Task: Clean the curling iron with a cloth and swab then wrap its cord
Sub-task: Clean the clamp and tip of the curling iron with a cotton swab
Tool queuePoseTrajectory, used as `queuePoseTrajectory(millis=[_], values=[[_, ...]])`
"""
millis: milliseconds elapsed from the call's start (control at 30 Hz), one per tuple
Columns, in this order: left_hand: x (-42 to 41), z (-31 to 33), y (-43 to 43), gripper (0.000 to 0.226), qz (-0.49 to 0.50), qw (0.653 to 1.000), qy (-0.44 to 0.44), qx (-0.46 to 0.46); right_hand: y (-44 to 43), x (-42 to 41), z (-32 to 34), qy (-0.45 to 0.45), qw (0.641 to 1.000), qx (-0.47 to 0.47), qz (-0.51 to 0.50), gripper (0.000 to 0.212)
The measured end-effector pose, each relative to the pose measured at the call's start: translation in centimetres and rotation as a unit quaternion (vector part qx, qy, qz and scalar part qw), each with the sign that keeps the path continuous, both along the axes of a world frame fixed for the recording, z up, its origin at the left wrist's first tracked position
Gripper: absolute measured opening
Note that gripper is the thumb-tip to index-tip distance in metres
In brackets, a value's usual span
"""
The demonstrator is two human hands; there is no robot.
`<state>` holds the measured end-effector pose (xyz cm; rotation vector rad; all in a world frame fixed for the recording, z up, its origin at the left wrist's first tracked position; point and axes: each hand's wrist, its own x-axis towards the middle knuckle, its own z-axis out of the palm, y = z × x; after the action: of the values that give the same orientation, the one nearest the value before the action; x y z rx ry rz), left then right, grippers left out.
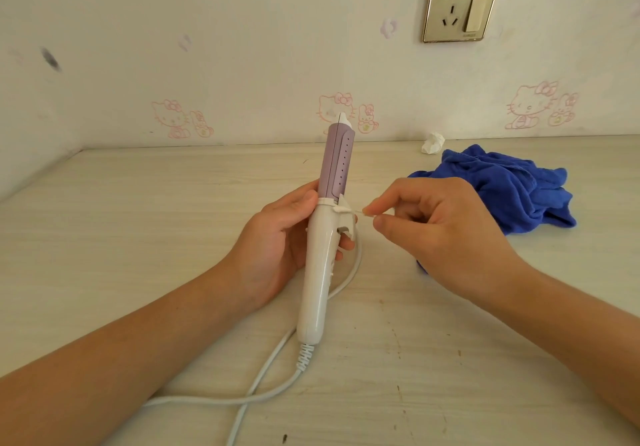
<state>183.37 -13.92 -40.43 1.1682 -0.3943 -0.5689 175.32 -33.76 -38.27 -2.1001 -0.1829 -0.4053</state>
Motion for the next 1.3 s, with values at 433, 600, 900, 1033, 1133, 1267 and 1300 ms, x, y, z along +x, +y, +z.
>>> queuePoseTrajectory(millis=[433, 600, 900, 1033, 1133, 1267, 1300], values=[[0.1, -0.4, 0.1, 0.036, -0.013, 1.000, -0.006, 0.022, 0.5, -0.3, 0.0, -0.022, 0.999, -0.002, 0.030, 0.011], [0.1, -0.3, 0.1, 0.037, 0.015, 1.000, -0.003, 0.022, 1.0, -0.7, -0.4, -0.013, 0.998, 0.010, 0.063, 0.009], [0.1, 0.1, -0.1, 0.038, 0.045, 0.998, 0.030, 0.010, 1.7, -0.9, -1.1, -0.005, 0.999, 0.023, 0.047, 0.011], [0.0, 0.0, -0.1, 0.038, 0.065, 0.997, 0.027, 0.014, 2.0, -1.3, -1.4, 0.027, 0.996, 0.002, 0.088, 0.012], [0.1, -0.1, -0.1, 0.036, 0.070, 0.997, 0.028, 0.013, 2.5, -1.1, -1.5, 0.011, 0.997, -0.003, 0.079, 0.012], [0.0, 0.0, -0.1, 0.038, 0.048, 0.998, 0.030, 0.001, 2.2, -1.2, -1.5, 0.027, 0.996, 0.004, 0.079, 0.014], [0.0, 0.0, 0.0, 0.038, 0.041, 0.999, 0.030, -0.004, 2.4, -1.3, -1.5, 0.038, 0.994, 0.000, 0.100, 0.014]])
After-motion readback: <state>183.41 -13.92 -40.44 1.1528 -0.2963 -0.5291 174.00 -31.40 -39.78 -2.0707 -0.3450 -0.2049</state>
